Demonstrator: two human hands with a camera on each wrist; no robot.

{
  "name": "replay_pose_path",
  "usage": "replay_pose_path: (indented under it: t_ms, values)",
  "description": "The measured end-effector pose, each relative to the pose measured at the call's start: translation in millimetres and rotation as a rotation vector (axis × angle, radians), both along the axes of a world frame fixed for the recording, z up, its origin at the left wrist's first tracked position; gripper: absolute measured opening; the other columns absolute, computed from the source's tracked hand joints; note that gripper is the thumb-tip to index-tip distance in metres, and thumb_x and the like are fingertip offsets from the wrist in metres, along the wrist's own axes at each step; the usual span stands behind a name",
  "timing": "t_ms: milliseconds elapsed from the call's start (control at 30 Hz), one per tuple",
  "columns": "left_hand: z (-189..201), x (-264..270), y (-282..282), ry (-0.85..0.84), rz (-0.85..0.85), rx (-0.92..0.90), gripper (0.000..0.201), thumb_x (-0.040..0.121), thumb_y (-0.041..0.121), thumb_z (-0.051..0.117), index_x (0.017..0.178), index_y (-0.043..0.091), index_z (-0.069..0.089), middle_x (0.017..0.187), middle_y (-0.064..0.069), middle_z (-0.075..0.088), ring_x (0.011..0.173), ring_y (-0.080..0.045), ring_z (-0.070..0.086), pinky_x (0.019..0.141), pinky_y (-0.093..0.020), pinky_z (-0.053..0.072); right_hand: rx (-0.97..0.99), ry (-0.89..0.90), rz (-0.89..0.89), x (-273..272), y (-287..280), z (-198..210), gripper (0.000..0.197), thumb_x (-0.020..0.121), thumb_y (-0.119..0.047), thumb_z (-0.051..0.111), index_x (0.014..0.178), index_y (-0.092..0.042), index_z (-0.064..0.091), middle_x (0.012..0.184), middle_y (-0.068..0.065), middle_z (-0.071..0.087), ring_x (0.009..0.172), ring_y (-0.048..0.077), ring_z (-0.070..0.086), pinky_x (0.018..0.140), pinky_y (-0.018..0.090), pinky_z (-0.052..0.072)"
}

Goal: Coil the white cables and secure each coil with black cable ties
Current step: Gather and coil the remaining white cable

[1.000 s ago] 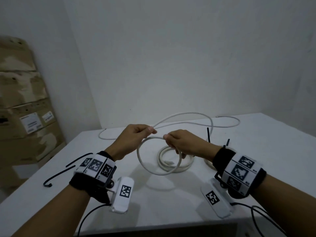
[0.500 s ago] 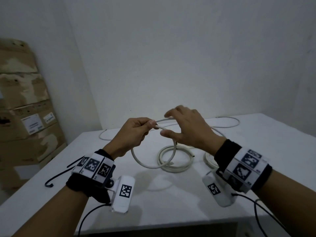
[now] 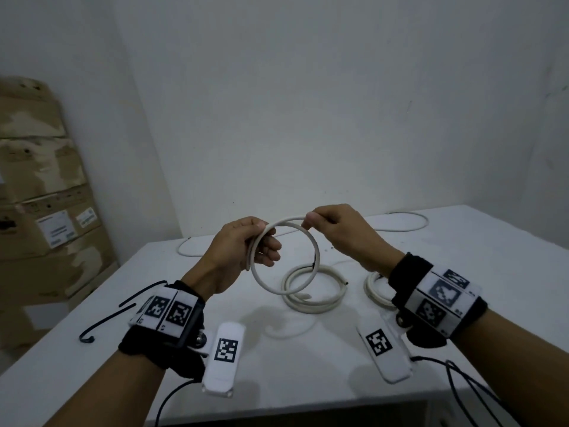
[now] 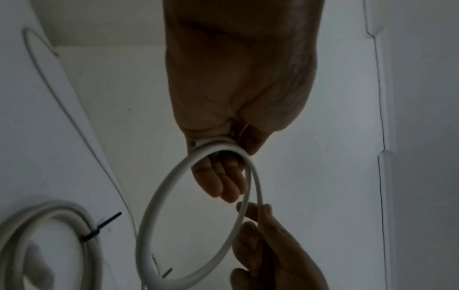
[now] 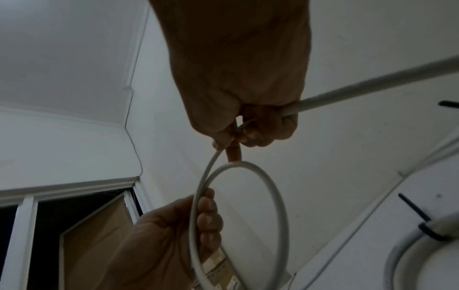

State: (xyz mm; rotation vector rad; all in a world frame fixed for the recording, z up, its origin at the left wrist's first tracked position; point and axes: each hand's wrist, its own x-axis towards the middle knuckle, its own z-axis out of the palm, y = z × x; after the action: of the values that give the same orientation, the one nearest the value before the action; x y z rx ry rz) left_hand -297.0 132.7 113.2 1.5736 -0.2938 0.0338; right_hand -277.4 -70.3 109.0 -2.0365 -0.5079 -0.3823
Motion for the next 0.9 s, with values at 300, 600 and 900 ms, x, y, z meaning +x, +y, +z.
replay_pose_path:
  t_ms: [300,600,900]
  values:
    - [5,0,-6,0.194,-0.031,-0.397,0.023,0.097,0.016,0.038,0.082,0.005,0.052,0.044,0.008,0.027,0.031,-0.003,0.023,0.033,-0.016,0.016,0.174,0.007,0.045,-1,8,-6,0.015,0.096,-0.029,0.051,0.09,-0.015,0.056,0.059,-0.001,0.046,0.046,0.01,0.037,0.043,0.024,0.034]
    - [10,-2,-7,0.246,-0.192,-0.465,0.016,0.083,0.02,0.045,0.074,0.008,0.052,0.045,0.006,0.027,0.033,-0.007,0.026,0.035,-0.018,0.024,0.511,0.005,0.061,1,8,-13,0.018,0.098,-0.019,0.048,0.098,-0.009,0.063,0.058,0.0,0.044,0.051,0.014,0.036,0.048,0.028,0.031]
    - [35,9,14,0.035,-0.024,-0.684,0.031,0.101,0.023,0.033,0.075,0.012,0.047,0.044,0.008,0.031,0.034,-0.005,0.029,0.035,-0.017,0.027,-0.388,0.008,-0.212,13,-29,-41,0.023,0.098,-0.024,0.041,0.093,-0.007,0.055,0.09,0.01,0.067,0.086,0.028,0.061,0.073,0.039,0.046]
